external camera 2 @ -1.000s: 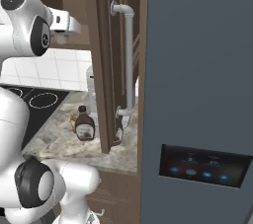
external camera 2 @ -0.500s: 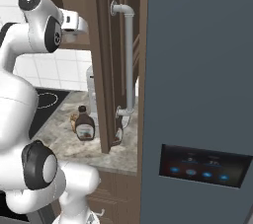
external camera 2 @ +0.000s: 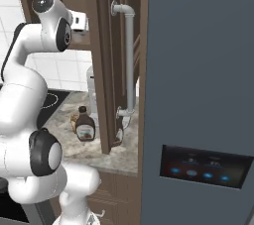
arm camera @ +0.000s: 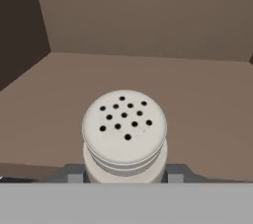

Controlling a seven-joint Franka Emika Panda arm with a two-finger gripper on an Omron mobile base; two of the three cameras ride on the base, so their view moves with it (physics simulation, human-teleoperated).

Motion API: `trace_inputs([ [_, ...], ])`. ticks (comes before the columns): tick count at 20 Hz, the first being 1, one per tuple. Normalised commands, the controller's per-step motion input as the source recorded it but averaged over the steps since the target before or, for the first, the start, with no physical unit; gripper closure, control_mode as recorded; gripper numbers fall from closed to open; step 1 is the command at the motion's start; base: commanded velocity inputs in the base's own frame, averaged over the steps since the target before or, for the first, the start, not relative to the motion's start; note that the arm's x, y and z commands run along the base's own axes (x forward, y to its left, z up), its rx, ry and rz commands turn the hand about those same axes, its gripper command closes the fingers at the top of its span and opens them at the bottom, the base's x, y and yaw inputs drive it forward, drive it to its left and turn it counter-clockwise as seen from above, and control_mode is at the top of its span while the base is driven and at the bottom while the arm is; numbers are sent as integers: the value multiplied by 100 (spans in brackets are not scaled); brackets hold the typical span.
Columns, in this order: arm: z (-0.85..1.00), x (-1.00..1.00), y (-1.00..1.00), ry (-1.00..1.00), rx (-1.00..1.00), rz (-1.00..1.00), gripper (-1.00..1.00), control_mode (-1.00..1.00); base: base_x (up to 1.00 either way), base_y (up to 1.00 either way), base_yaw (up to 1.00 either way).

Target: There are various items on the counter. Only move the condiments/shakers into the cabinet.

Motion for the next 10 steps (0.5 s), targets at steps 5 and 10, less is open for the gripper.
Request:
trace_inputs([
  [5,-4,48,-8,0,0,0,100,-100,0,0,0],
  [10,-13,49,-4,0,0,0,100,-100,0,0,0],
])
